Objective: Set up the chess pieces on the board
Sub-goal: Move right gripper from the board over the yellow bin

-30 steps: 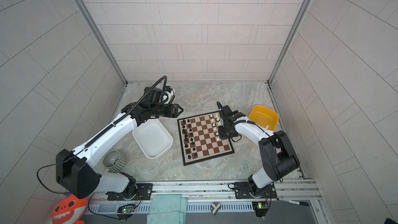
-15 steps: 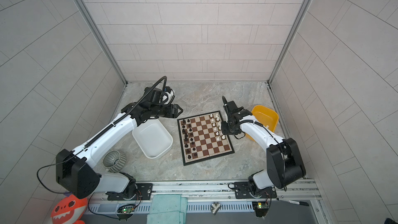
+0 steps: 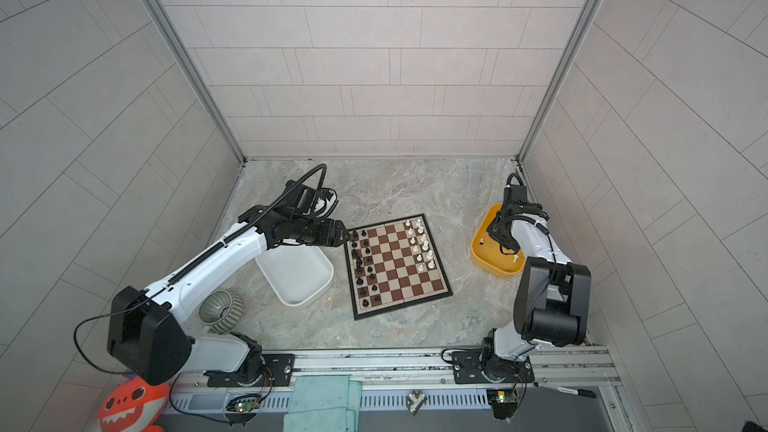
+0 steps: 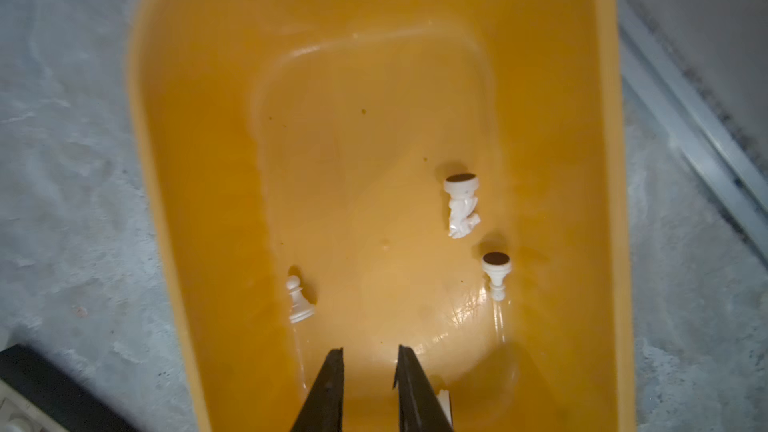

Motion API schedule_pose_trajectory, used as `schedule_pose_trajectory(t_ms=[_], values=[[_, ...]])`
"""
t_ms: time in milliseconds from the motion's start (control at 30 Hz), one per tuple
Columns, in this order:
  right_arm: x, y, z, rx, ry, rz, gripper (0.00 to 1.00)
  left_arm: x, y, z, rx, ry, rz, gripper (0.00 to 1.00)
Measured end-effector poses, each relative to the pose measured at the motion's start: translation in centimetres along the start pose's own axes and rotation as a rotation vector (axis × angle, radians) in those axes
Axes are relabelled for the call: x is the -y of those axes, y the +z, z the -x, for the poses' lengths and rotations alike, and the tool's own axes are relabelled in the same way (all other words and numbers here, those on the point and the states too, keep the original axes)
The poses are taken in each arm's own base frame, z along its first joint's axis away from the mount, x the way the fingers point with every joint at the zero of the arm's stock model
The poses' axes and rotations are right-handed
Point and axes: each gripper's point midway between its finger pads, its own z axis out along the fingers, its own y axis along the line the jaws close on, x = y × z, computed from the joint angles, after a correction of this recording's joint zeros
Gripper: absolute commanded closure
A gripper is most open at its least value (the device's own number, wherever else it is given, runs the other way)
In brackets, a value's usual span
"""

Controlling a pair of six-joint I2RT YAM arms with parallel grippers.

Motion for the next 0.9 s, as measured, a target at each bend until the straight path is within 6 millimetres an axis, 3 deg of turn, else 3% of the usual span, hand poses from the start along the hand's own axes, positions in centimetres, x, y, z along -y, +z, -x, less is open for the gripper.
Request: schedule_pose_trajectory(t_ms=[233,367,500,733,900], values=[[0.0,2.1,-4.5,-0.125,-0.019,-0.001,0.89,0.1,0.0,-0.2,-0.007,0.006,-0.004,0.28],[-1.9,2.1,-6.8,-0.165,-0.057,0.03,0.89,0.0,0.2,-0.3,-0.014,0.006,-0.002,0.28],[-4.6,1.8,-7.7,-0.18,-0.059,0.094,0.87,-0.3,0.7,-0.5,-0.035,-0.002,0.006,0.28],[-10.0,3.9,-5.1,-0.185,0.003,0.195,0.74,-0.8,1.8,-0.8,-0.077,-0.018,0.021,0.28],[-12.4,5.0,-0.9,-0.139,0.031,0.26,0.73,-0.9,2.3,-0.7,-0.09,-0.025,0.022,0.28]])
